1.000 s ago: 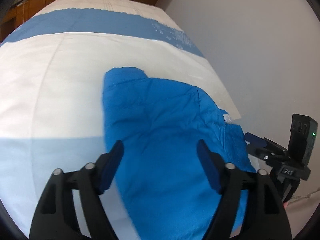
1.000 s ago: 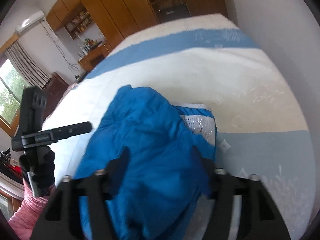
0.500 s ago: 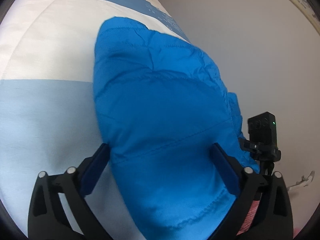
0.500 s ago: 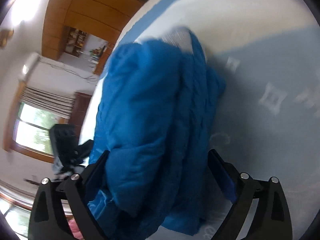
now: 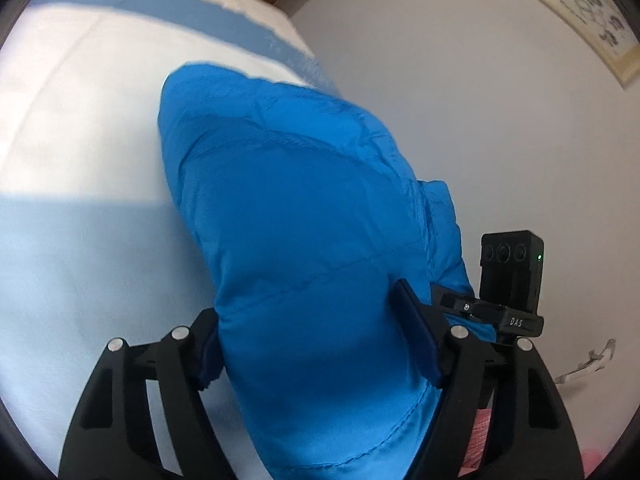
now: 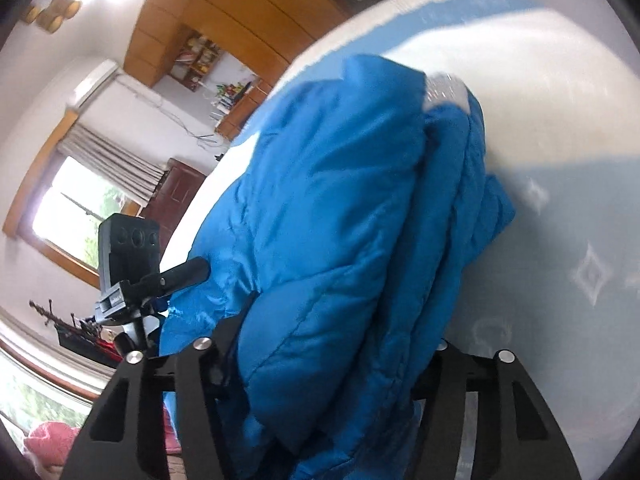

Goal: Fold large clothes

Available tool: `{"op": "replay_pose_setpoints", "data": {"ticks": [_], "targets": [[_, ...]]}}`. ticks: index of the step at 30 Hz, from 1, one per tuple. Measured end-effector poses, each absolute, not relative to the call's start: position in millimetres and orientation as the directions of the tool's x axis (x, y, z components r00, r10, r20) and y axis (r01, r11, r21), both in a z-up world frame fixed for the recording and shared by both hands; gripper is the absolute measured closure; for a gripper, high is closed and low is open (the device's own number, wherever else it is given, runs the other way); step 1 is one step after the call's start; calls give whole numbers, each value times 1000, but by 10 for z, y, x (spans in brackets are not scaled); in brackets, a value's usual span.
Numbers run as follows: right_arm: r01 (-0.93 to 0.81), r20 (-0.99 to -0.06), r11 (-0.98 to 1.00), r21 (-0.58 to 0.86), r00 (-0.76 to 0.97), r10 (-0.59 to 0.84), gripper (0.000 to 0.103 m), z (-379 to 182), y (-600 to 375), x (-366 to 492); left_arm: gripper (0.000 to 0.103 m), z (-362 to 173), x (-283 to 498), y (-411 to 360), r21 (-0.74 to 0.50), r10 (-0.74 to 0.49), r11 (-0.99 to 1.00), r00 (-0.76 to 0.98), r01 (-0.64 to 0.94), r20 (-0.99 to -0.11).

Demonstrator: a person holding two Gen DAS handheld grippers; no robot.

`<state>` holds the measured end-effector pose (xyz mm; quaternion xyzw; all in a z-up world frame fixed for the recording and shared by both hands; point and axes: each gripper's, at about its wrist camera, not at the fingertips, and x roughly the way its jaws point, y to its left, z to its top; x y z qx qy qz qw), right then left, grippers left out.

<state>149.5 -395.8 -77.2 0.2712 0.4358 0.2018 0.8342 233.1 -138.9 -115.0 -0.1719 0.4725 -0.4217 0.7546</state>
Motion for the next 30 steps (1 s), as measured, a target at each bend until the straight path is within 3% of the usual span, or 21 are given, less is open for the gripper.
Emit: {"op": "replay_pose_setpoints", "data": {"ticks": [10, 19, 23, 30], "targets": [[-214, -595, 803, 555, 572, 564, 45, -409, -3753, 2505, 29, -722, 3114, -1244, -595, -762, 646, 354, 478, -542], [-198, -627, 779, 595, 492, 604, 45, -1007, -3631, 3497, 29, -1196, 4008, -1038, -577, -701, 713, 375, 398, -607], [-207, -605, 754, 623, 484, 632, 40, -1256, -3694, 3526, 19, -1597, 4125, -1017, -615, -724, 689, 323, 383, -610], [-144, -663, 806, 575, 496, 561, 33, -1049, -3595, 3509, 19, -1393, 4118, -1212, -545, -646, 763, 370, 349, -667]]}}
